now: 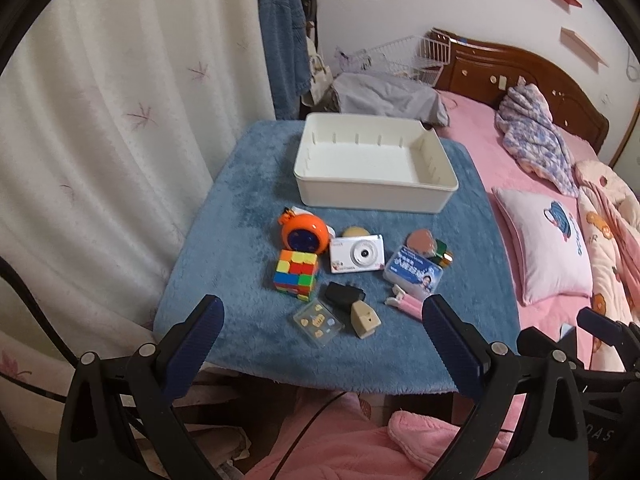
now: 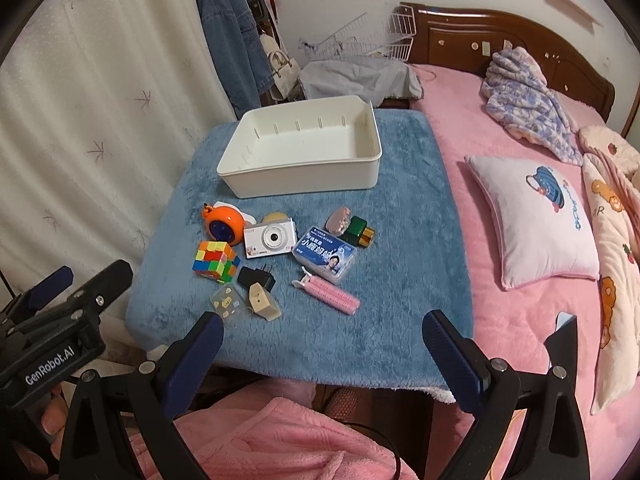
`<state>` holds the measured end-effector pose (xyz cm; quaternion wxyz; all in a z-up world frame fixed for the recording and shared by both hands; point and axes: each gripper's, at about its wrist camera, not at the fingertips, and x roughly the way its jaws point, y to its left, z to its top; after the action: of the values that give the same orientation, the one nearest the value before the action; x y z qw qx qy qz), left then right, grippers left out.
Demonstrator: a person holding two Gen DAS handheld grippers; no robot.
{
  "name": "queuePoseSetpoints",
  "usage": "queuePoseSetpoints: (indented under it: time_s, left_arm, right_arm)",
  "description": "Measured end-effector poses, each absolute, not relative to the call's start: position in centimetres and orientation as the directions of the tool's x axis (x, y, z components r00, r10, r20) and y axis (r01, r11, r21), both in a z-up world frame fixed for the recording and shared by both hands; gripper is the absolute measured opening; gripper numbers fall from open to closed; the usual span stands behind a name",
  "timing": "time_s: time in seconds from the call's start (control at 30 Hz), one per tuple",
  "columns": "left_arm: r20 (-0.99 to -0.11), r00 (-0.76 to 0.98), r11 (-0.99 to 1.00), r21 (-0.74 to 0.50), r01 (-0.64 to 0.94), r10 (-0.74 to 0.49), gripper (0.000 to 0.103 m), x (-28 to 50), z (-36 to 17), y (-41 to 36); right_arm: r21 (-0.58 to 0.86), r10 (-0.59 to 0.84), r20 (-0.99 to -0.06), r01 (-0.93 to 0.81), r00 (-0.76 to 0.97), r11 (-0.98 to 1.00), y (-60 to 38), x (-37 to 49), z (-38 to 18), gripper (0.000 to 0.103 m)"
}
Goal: Organize rigid objects
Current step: 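Move both tools toward the objects in front of the white tray, then grasp the clear plastic box with left tool while right tool grasps the pink curler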
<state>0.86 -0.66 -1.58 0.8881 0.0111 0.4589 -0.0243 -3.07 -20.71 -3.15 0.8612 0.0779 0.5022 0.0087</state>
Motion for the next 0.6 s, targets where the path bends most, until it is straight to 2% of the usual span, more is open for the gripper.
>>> queuePoseSetpoints:
  time_s: [0.27,0.37,0.6]
  left_arm:
    - [-0.876,0.477,0.997,-0.053,0.053,-0.071,0.100,2.5,-3.7,-0.3]
    - [-0.902,0.422,0.996,-0.087,0.030,-0.091,0.100,3.3,-4.9,0.1]
    - [-0.947,0.293,0.986,-0.156,-0.056,-0.133,0.100,6.2,-7.9,1.2]
  right_arm:
    - [0.146,0.115,-0.902,0.045,0.415,0.988,-20.3,-1.5,-4.7,0.100]
    - [0.138,0.116,-0.922,0.035,0.370,0.990,-20.0,-0.7,-5.5,0.097]
    - [0.095,0.096,-0.956,-0.017,0.276,0.995,-19.2,2.0,-7.6,0.097]
